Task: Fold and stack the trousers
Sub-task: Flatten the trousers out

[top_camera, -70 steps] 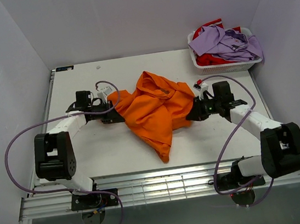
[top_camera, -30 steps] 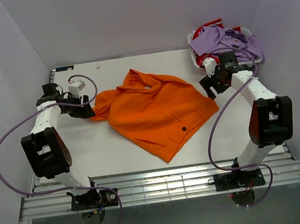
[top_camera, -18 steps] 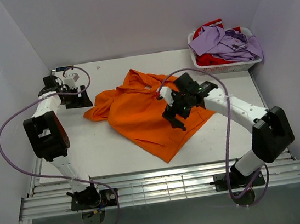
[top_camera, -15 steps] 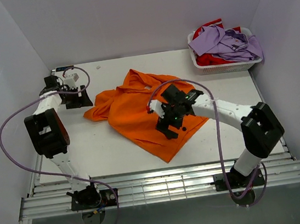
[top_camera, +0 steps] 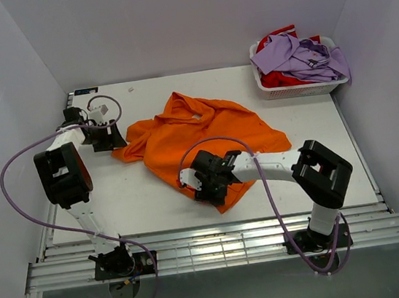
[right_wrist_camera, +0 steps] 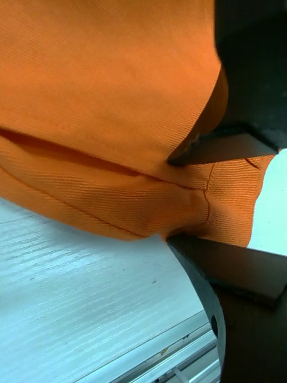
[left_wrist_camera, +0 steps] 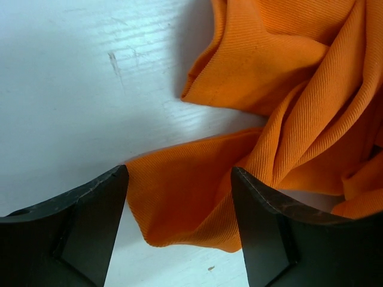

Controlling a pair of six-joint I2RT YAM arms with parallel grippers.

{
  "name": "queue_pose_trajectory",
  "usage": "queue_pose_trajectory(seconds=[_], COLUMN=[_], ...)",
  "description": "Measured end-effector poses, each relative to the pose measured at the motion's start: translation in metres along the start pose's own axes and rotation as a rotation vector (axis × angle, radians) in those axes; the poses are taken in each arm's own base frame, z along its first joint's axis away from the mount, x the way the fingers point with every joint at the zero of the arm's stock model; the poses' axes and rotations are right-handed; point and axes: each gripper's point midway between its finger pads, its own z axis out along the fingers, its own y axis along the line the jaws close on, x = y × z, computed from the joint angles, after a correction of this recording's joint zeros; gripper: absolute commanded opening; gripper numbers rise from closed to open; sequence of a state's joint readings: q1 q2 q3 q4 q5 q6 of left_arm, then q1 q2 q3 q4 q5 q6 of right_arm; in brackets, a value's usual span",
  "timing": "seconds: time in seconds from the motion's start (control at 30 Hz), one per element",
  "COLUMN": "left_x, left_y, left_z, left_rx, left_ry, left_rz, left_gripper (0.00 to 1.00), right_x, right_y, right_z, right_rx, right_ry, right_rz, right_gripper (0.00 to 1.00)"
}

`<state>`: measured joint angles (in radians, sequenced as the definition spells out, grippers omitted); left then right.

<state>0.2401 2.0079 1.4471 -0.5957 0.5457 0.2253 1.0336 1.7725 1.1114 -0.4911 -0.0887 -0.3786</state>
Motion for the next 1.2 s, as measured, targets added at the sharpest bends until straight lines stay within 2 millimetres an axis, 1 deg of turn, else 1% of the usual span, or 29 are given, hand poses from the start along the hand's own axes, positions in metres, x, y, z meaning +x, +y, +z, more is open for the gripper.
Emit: queue_pose_trajectory(seconds=[0.03, 0.07, 0.1, 0.13, 0.2, 0.23, 0.27, 0.37, 0.47, 0.53, 0.6, 0.7, 0.8, 0.83, 0.87, 0.97, 1.03, 1.1, 1.13, 1.17, 1.2], left_x=[0.004, 0.006, 0.008, 0.009, 0.010, 0.011, 0.012, 0.014, 0.014, 0.011, 0.006, -0.005, -0.021, -0.024, -0.031, -0.050, -0.062, -0.069, -0.075, -0.083, -0.097], left_y=[-0.002, -0.004, -0.005, -0.006, -0.010, -0.013, -0.016, -0.022, -0.022, -0.017, -0.008, 0.006, 0.017, 0.020, 0.023, 0.030, 0.037, 0.045, 0.051, 0.056, 0.060], left_z=[0.001, 0.002, 0.003, 0.004, 0.006, 0.007, 0.008, 0.012, 0.011, 0.006, -0.005, -0.028, -0.052, -0.057, -0.066, -0.084, -0.091, -0.097, -0.103, -0.109, -0.117], left_rx=[0.013, 0.020, 0.026, 0.030, 0.041, 0.047, 0.056, 0.068, 0.068, 0.056, 0.029, -0.029, -0.083, -0.096, -0.119, -0.181, -0.232, -0.285, -0.324, -0.359, -0.396], left_ry=[0.007, 0.011, 0.014, 0.015, 0.017, 0.020, 0.023, 0.029, 0.029, 0.016, -0.009, -0.052, -0.102, -0.114, -0.131, -0.169, -0.188, -0.198, -0.207, -0.220, -0.245], left_rz=[-0.008, -0.011, -0.014, -0.016, -0.017, -0.015, -0.017, -0.009, 0.002, 0.004, 0.012, 0.044, 0.090, 0.100, 0.119, 0.162, 0.185, 0.193, 0.199, 0.206, 0.219], left_gripper=[0.78, 0.77, 0.72, 0.67, 0.51, 0.36, 0.26, 0.00, 0.00, 0.00, 0.00, 0.00, 0.00, 0.00, 0.00, 0.00, 0.00, 0.00, 0.00, 0.00, 0.00], right_x=[0.001, 0.004, 0.007, 0.011, 0.023, 0.030, 0.036, 0.068, 0.109, 0.141, 0.175, 0.212, 0.234, 0.239, 0.245, 0.266, 0.279, 0.291, 0.301, 0.305, 0.312], right_y=[0.000, -0.001, -0.001, -0.002, -0.005, -0.008, -0.009, -0.020, -0.035, -0.048, -0.062, -0.074, -0.075, -0.074, -0.073, -0.069, -0.068, -0.069, -0.071, -0.071, -0.071], right_z=[-0.001, -0.002, -0.003, -0.006, -0.011, -0.015, -0.017, -0.031, -0.049, -0.066, -0.086, -0.112, -0.130, -0.132, -0.134, -0.135, -0.136, -0.139, -0.142, -0.143, -0.144], right_rx=[0.009, 0.019, 0.030, 0.047, 0.087, 0.108, 0.124, 0.184, 0.238, 0.283, 0.342, 0.423, 0.468, 0.476, 0.480, 0.467, 0.456, 0.452, 0.450, 0.448, 0.439], right_ry=[-0.009, -0.014, -0.022, -0.024, -0.023, -0.024, -0.020, 0.010, 0.062, 0.100, 0.135, 0.172, 0.198, 0.206, 0.215, 0.255, 0.281, 0.294, 0.306, 0.310, 0.313], right_rz=[0.000, -0.005, -0.008, -0.015, -0.026, -0.028, -0.034, -0.035, -0.006, 0.038, 0.078, 0.101, 0.074, 0.057, 0.045, 0.037, 0.054, 0.070, 0.090, 0.102, 0.116], right_gripper=[0.39, 0.30, 0.20, 0.08, 0.08, 0.08, 0.08, 0.08, 0.08, 0.08, 0.08, 0.08, 0.08, 0.08, 0.08, 0.08, 0.08, 0.08, 0.08, 0.08, 0.08])
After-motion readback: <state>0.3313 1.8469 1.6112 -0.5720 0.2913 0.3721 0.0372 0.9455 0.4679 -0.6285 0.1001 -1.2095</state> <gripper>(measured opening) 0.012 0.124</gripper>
